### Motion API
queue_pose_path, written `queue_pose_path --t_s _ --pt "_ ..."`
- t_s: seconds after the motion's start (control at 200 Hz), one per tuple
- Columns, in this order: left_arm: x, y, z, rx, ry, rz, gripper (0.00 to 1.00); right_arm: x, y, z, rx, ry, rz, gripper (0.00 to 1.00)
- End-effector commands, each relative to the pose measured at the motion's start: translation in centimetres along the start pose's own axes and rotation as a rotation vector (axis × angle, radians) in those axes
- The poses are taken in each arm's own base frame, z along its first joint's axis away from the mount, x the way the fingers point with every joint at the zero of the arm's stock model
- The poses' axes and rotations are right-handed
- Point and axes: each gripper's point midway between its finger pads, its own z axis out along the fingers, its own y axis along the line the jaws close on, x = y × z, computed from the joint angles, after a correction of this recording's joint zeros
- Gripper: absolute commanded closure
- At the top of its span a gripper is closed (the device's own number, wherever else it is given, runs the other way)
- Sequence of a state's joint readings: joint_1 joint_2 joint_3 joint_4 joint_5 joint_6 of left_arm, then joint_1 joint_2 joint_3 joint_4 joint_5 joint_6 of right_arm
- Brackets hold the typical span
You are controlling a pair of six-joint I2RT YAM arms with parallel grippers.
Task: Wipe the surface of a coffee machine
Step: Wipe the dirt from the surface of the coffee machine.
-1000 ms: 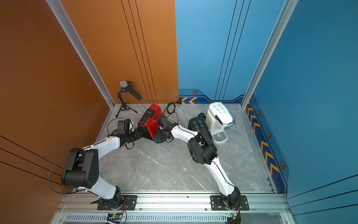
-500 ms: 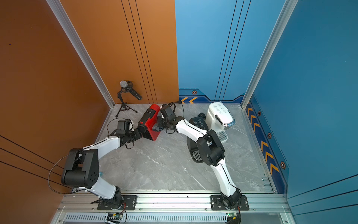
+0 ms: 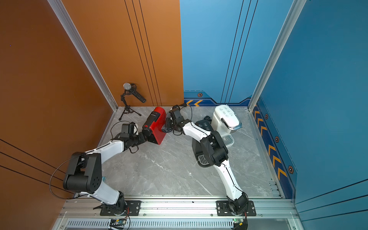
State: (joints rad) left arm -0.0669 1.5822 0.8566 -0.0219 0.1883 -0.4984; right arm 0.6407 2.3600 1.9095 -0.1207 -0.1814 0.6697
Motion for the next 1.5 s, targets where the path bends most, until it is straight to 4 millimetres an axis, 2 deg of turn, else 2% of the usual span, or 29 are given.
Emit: queue_pose_path --t_s 0.0,0.125,0.325,0.335,0.36,0.37,0.385,0.41,0.485,0.616,0.741,0.836,0.896,0.906,0.931,1.101,1.276,1.376,1.406,1.496 --pt "-2.5 -4.0 -1.3 0.128 -0.096 0.051 0.6 0.3 2.8 -0.5 -0.078 -0.008 -0.007 0.99" --pt "-2.5 -4.6 -1.3 0.137 -0.096 0.06 0.6 -0.6 5.3 -2.6 -0.134 -0.027 -0.017 0.99" --pt "-2.3 -4.9 -1.2 0.139 -0.093 0.067 0.6 -3.6 10.5 -8.9 -0.257 -0.118 -0.037 0.99" --pt "-2.3 -4.9 -1.2 0.139 -0.092 0.067 0.6 -2.8 9.8 -8.5 -0.242 -0.101 -0.033 0.99" --pt "-2.2 -5.0 -1.1 0.14 -0.091 0.069 0.6 -2.9 10.0 -9.1 -0.249 -0.107 -0.032 0.99" --pt "-2.2 -5.0 -1.1 0.14 -0.09 0.069 0.6 -1.9 11.0 -9.2 -0.264 -0.093 -0.042 0.99" --pt "-2.1 -5.0 -1.0 0.141 -0.087 0.07 0.6 -1.3 11.2 -9.0 -0.267 -0.084 -0.046 0.99" --pt "-2.1 -5.1 -1.0 0.141 -0.086 0.072 0.6 -1.9 12.3 -10.7 -0.291 -0.105 -0.053 0.99" --pt "-1.9 -5.3 -1.0 0.142 -0.084 0.076 0.6 -0.9 12.8 -11.5 -0.3 -0.098 -0.051 0.98" --pt "-1.7 -5.7 -0.8 0.147 -0.082 0.084 0.6 1.7 12.2 -10.7 -0.297 -0.069 -0.027 0.98" --pt "-1.7 -6.0 -0.8 0.149 -0.082 0.09 0.6 4.8 9.7 -8.1 -0.237 -0.018 -0.005 0.99" --pt "-1.6 -6.0 -0.8 0.149 -0.081 0.092 0.6 6.2 7.7 -6.4 -0.191 -0.003 0.008 0.99" --pt "-1.5 -5.9 -0.8 0.148 -0.08 0.091 0.6 6.4 7.3 -6.2 -0.188 0.0 0.018 0.99" --pt "-1.5 -5.9 -0.8 0.147 -0.079 0.091 0.6 7.2 6.5 -5.4 -0.172 0.016 0.022 0.99" --pt "-1.5 -5.9 -0.8 0.148 -0.081 0.093 0.6 7.6 5.9 -5.0 -0.163 0.022 0.026 0.99" --pt "-1.5 -5.9 -1.0 0.147 -0.086 0.094 0.6 9.0 3.8 -4.2 -0.121 0.046 0.041 0.99" --pt "-1.5 -6.1 -1.2 0.153 -0.086 0.096 0.6 10.2 3.6 -4.7 -0.121 0.058 0.045 0.99" --pt "-1.4 -6.1 -1.1 0.152 -0.084 0.096 0.6 10.8 2.8 -4.8 -0.1 0.062 0.047 0.99" --pt "-1.4 -6.0 -1.1 0.151 -0.083 0.095 0.6 10.1 3.7 -5.6 -0.121 0.045 0.046 0.99" --pt "-1.5 -6.2 -1.1 0.155 -0.084 0.099 0.6 10.3 4.2 -5.6 -0.128 0.046 0.04 0.99"
